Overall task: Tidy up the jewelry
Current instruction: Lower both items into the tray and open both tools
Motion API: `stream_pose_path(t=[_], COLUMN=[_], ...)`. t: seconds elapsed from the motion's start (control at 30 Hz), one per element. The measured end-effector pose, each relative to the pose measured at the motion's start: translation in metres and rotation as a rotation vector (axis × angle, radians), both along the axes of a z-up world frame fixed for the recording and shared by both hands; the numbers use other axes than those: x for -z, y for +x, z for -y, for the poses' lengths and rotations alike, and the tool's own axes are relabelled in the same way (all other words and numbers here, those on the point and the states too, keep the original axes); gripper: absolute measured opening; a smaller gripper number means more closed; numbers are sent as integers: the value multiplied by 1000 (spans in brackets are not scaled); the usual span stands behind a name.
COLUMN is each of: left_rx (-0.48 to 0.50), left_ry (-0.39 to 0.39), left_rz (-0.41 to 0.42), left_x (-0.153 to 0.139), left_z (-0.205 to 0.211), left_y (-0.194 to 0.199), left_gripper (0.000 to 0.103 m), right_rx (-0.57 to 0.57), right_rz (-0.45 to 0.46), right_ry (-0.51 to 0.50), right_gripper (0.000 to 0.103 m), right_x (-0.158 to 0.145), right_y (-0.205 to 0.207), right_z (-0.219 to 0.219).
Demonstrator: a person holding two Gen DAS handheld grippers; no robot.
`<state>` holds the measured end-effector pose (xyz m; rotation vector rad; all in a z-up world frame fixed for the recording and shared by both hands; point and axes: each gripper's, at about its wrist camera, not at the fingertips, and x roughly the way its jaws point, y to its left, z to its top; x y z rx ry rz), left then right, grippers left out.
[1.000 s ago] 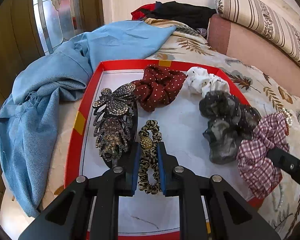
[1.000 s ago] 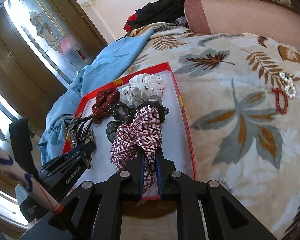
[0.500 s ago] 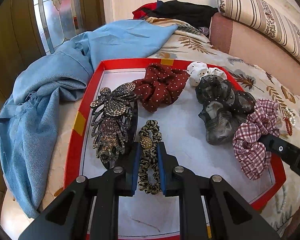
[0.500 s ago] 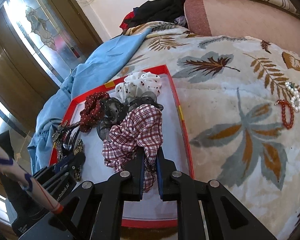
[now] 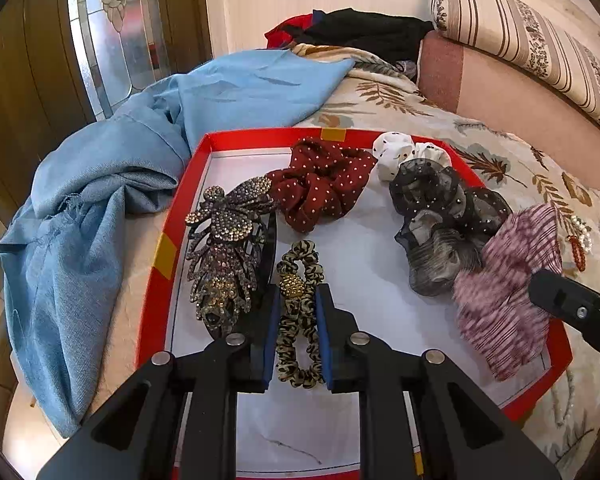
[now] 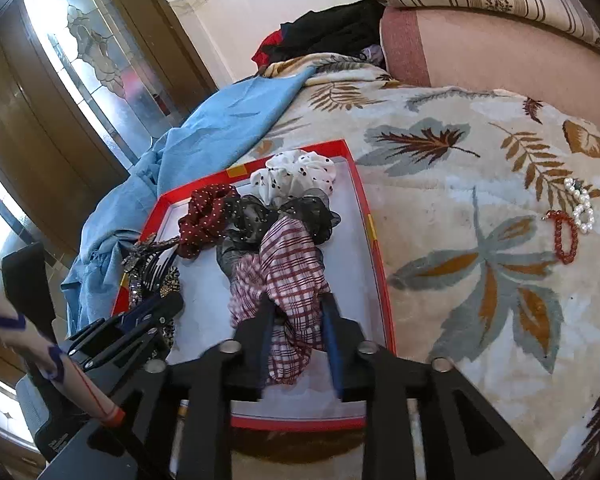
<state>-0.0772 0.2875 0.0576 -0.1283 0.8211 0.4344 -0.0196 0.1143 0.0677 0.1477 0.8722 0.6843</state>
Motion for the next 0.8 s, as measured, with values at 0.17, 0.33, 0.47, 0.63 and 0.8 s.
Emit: stream_pose_path(t=[0.17, 0.33, 0.47, 0.63, 0.8], left_rx=[-2, -5, -14, -20, -27], left_ry=[30, 55, 76, 110, 129], left_rz=[26, 62, 93, 143, 183], left_x=[-6, -13, -20, -29, -36], left_z=[3, 6, 6, 9, 12], left_y=[-2, -6, -10, -16, -20], left_gripper=[24, 31, 35, 43, 50], right_rx=[1, 4, 5, 11, 23], right_rz=[13, 29, 40, 42, 39], right_ry=[2, 7, 16, 31, 41], right_gripper=[32, 32, 32, 34, 35], right_x=[-5, -11, -16, -19, -21], right_y=[-5, -9, -14, -20, -23], right_z=[4, 9, 13, 21, 28])
